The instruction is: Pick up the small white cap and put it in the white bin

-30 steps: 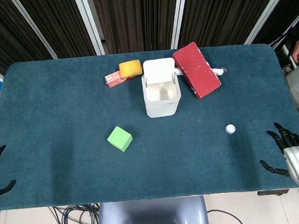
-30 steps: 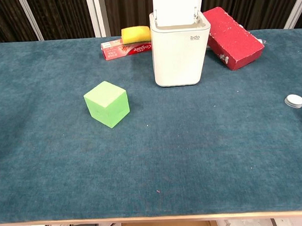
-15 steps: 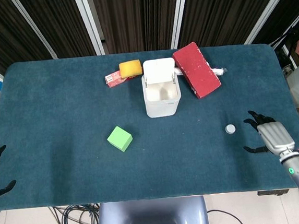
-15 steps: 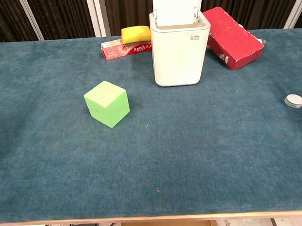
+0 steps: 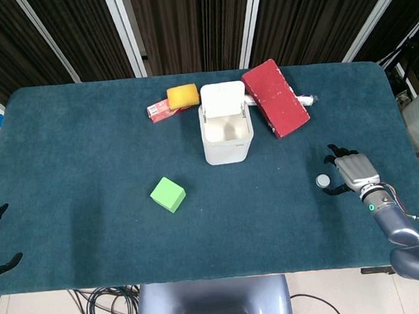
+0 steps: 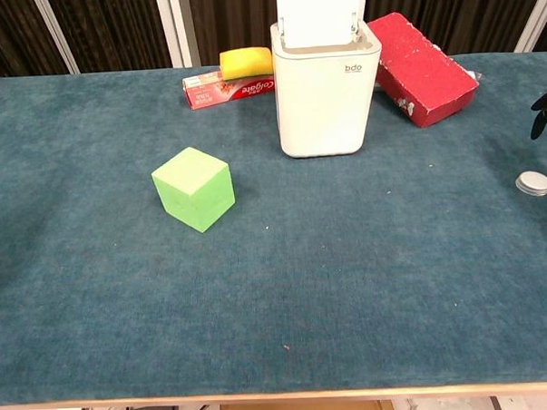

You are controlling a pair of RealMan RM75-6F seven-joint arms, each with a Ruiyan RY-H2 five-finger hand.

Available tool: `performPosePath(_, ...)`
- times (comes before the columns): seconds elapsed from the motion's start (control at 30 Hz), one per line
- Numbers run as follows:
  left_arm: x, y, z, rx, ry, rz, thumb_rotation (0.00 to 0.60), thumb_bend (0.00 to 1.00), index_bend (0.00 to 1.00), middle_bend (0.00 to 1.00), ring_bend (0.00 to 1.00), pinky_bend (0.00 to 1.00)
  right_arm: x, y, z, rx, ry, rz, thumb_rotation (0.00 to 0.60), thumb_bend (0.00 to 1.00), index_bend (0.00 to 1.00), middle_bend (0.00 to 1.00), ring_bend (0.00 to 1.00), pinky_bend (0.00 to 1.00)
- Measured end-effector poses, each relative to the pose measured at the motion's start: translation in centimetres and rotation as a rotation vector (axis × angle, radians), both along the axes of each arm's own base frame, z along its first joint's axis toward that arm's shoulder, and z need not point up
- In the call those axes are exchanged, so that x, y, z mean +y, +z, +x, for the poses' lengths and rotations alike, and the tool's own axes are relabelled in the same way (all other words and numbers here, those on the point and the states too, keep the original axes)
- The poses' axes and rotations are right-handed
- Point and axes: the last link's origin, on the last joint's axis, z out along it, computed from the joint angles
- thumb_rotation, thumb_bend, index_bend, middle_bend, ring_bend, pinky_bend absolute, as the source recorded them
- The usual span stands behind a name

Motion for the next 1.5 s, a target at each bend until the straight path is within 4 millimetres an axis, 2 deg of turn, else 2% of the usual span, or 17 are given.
performPosePath(0.7, 0.0, 0.0, -0.1, 0.005, 0.009, 0.002, 0.600, 0.17, 0.15, 0.14, 0.01, 0.03, -1.1, -2.7, -1.5, 0.030, -0.034, 0.013, 0.600, 0.11, 0.35, 0.10, 0.14, 0.23)
performPosePath(1.0, 0.0, 0.0, -0.1, 0.007, 0.011, 0.002, 0.600, 0.17, 0.15, 0.14, 0.01, 0.03, -1.7, -3.2, -1.7, 0.043, -0.037, 0.017, 0.600, 0.14, 0.37, 0.10, 0.14, 0.23)
performPosePath(1.5, 0.0, 0.0, -0.1, 0.009, 0.011, 0.004, 0.600, 0.17, 0.15, 0.14, 0.01, 0.03, -2.1, -3.8, -2.3, 0.057, -0.048, 0.018, 0.600, 0.16, 0.46, 0.10, 0.14, 0.23)
